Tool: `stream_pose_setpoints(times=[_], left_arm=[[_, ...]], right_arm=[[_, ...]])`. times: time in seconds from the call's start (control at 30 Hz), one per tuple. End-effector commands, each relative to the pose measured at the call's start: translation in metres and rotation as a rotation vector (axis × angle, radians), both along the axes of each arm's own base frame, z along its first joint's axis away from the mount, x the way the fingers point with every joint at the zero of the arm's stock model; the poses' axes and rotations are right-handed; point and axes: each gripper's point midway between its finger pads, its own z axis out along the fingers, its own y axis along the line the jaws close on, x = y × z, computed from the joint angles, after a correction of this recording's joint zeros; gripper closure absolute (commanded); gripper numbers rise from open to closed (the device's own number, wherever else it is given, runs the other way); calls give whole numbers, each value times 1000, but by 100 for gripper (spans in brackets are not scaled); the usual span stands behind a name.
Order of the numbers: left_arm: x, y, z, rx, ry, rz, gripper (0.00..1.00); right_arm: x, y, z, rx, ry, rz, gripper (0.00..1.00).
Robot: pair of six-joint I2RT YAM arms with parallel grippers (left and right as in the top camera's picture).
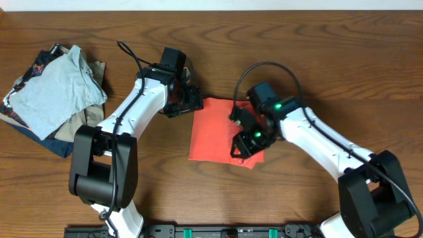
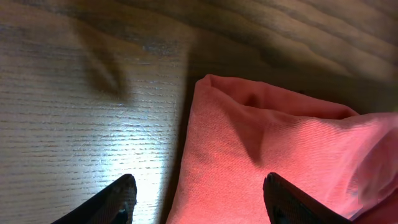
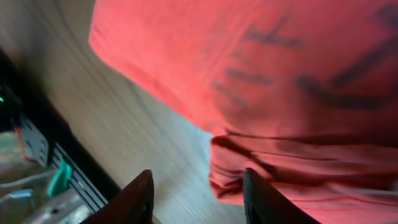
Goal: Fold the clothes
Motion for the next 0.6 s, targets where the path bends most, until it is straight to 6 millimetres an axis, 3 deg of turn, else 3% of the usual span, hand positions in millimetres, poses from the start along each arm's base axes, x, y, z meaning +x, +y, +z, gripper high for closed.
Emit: stream_pose_setpoints(times=[0.0,0.2,0.23,0.33,0.43,0.57], left_arm=[[3,-4,4,-15,-13,-25,33],[3,-4,4,-15,-13,-25,33],[2,-4,4,-15,-13,-25,33],[2,-4,4,-14,-10,-25,33],[1,-4,3,-13,-8,-25,33],[1,-4,4,-14,-9,-25,33]], right_arm=[[-10,-15,-18,-143,-42,23,52],[-13,-30,-44,-292,-137,25,56],[-12,-30,-47,-298,-153,24,62],[-3,-39,-51,-360,-200,-31,99],[8,-58,-46,-467,-229,-152,99],[27,-87,-24,-588,-287,-306,99]])
